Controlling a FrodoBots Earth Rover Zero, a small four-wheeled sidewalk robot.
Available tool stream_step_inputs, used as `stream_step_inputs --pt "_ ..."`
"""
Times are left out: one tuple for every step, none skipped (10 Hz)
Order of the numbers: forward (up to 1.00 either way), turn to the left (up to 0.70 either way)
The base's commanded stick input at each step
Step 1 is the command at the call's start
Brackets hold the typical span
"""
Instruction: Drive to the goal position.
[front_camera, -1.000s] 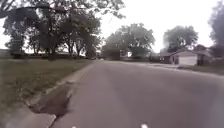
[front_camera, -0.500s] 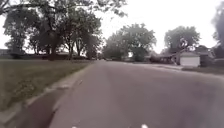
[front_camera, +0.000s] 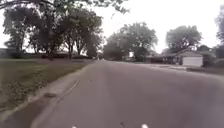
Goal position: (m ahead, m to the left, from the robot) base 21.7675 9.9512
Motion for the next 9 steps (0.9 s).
stream_step_inputs --pt "1.00 -0.39" --pt "1.00 -0.39" --pt "1.00 -0.39" --pt "1.00 -0.39" --pt "1.00 -0.39" --pt "1.00 -0.39" --pt "1.00 -0.31" --pt "1.00 -0.14" --pt "1.00 -0.05"
